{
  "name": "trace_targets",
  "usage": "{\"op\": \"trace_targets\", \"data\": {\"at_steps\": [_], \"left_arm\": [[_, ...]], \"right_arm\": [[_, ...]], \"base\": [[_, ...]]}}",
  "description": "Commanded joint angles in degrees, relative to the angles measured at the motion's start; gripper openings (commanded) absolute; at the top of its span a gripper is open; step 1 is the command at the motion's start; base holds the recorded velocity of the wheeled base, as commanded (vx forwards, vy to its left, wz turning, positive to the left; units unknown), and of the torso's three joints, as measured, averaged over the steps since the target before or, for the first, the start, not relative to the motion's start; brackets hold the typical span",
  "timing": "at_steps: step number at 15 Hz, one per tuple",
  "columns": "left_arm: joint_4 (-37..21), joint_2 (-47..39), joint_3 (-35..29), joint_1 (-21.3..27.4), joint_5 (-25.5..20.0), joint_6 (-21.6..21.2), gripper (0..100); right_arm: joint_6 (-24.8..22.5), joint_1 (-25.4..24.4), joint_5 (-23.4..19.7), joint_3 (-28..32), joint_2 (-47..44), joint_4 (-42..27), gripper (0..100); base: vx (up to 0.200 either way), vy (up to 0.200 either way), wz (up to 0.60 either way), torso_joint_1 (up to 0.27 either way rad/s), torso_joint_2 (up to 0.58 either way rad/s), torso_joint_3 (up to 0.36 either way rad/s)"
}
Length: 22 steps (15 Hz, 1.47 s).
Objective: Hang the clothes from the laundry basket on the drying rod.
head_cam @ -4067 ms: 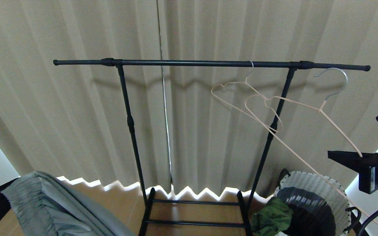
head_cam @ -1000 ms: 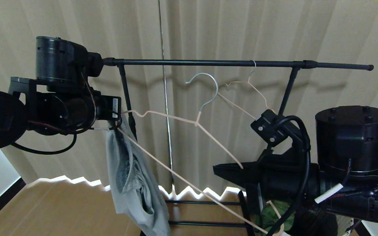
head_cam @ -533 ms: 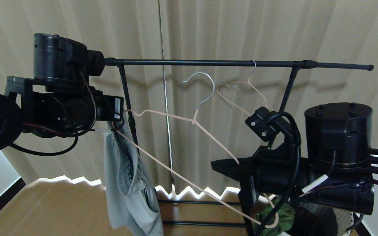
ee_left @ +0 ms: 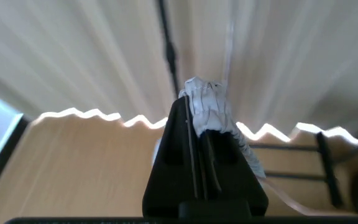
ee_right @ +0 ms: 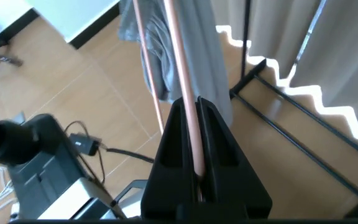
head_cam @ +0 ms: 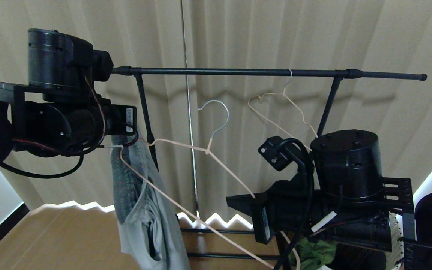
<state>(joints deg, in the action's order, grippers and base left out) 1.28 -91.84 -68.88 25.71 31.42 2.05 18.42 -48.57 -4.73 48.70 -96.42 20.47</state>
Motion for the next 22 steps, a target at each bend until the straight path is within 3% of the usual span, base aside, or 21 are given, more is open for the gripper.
{"op": "trace_targets", "data": {"at_steps": [1,2,5,7,14,17,19,22], "left_arm": [[0.04,-0.44,-0.03,-0.40,0.31,-0.03,0],[-0.49,-0.44,0.41,-0.66,1.37,-0.55,0],[-5.50,-0.27,0.06,-0.13,1.54,-1.08,0],[-5.76,-0.35,0.32,-0.13,2.95,-1.08,0],[-5.24,-0.18,0.15,3.38,3.04,-0.20,0],[-5.06,0.44,0.23,3.12,2.60,-4.77,0],[-3.39,1.32,0.67,3.29,-3.73,-6.62,0],[-0.75,2.28,1.46,3.38,-14.28,-12.68,0]], "right_arm": [[0.12,-0.21,0.34,0.08,-0.53,0.01,0],[0.65,-0.04,2.97,0.78,-1.85,0.19,0],[2.59,-0.04,5.87,4.47,-4.57,0.45,0],[3.03,0.05,7.63,6.76,-6.59,0.45,0],[4.52,0.32,8.77,8.95,-8.79,0.80,0],[3.82,0.23,8.60,7.37,-8.26,0.80,0],[1.44,0.23,8.42,4.82,-7.56,1.77,0],[-2.34,0.23,8.33,2.28,-7.82,7.31,0]], "base": [[0.000,0.000,0.00,0.000,0.00,0.000],[0.000,0.000,0.00,0.000,0.00,0.000],[0.000,0.000,0.00,0.000,0.00,0.000],[0.000,0.000,0.00,0.000,0.00,0.000],[0.000,0.000,0.00,0.000,0.00,0.000],[0.000,0.000,0.00,0.000,0.00,0.000],[0.000,0.000,0.00,0.000,0.00,0.000],[0.000,0.000,0.00,0.000,0.00,0.000]]}}
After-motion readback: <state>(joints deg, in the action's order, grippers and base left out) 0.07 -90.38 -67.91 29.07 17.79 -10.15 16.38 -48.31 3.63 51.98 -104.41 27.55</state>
